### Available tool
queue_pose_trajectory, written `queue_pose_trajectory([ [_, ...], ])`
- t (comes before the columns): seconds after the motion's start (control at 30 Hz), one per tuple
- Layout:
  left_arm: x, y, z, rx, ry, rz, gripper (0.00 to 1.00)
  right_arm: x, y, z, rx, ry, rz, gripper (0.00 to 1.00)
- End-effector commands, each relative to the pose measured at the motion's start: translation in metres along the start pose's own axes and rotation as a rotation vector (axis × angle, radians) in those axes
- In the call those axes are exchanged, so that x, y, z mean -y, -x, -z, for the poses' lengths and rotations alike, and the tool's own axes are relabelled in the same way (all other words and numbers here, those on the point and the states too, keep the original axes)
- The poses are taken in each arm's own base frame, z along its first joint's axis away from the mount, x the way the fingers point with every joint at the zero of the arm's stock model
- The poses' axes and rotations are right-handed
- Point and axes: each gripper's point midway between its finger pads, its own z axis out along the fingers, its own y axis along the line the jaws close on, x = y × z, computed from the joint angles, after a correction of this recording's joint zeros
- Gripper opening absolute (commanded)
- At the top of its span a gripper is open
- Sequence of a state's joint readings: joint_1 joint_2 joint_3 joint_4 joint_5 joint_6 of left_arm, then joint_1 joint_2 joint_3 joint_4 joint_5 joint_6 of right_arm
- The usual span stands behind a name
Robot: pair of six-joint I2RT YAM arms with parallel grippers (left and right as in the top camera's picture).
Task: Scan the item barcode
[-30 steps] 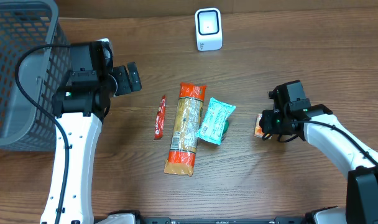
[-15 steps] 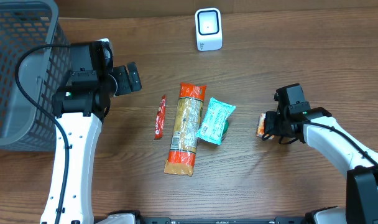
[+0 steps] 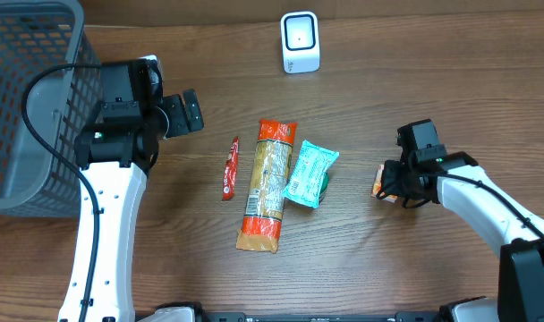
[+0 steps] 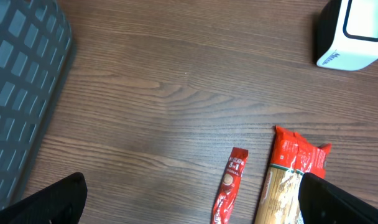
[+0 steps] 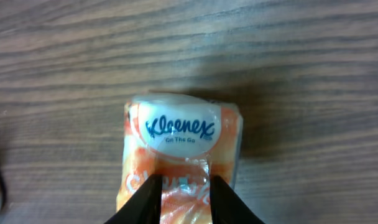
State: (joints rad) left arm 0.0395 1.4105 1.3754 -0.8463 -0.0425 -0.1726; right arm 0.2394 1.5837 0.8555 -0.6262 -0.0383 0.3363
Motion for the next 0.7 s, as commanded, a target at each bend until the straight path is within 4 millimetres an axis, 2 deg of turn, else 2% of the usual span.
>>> queue_pose_trajectory([
  [0.0,-0.002,0.002,-0.001,0.003,0.013,-0.013,1.0,-0.028,0.031,0.04,0.101,0.071,0.058,0.28],
  [0.1,-0.002,0.002,-0.001,0.003,0.013,-0.013,1.0,-0.043,0.036,0.058,0.129,0.091,0.089,0.29],
  [0.2,-0.002,0.002,-0.001,0.003,0.013,-0.013,1.0,-0.051,0.032,0.059,0.126,0.1,0.1,0.29],
  [0.4,-0.002,0.002,-0.001,0.003,0.013,-0.013,1.0,-0.035,0.016,0.036,0.098,0.019,0.037,0.3],
  [0.67,-0.002,0.002,-0.001,0.003,0.013,-0.013,1.0,-0.026,0.005,0.007,0.083,-0.009,0.042,0.3],
])
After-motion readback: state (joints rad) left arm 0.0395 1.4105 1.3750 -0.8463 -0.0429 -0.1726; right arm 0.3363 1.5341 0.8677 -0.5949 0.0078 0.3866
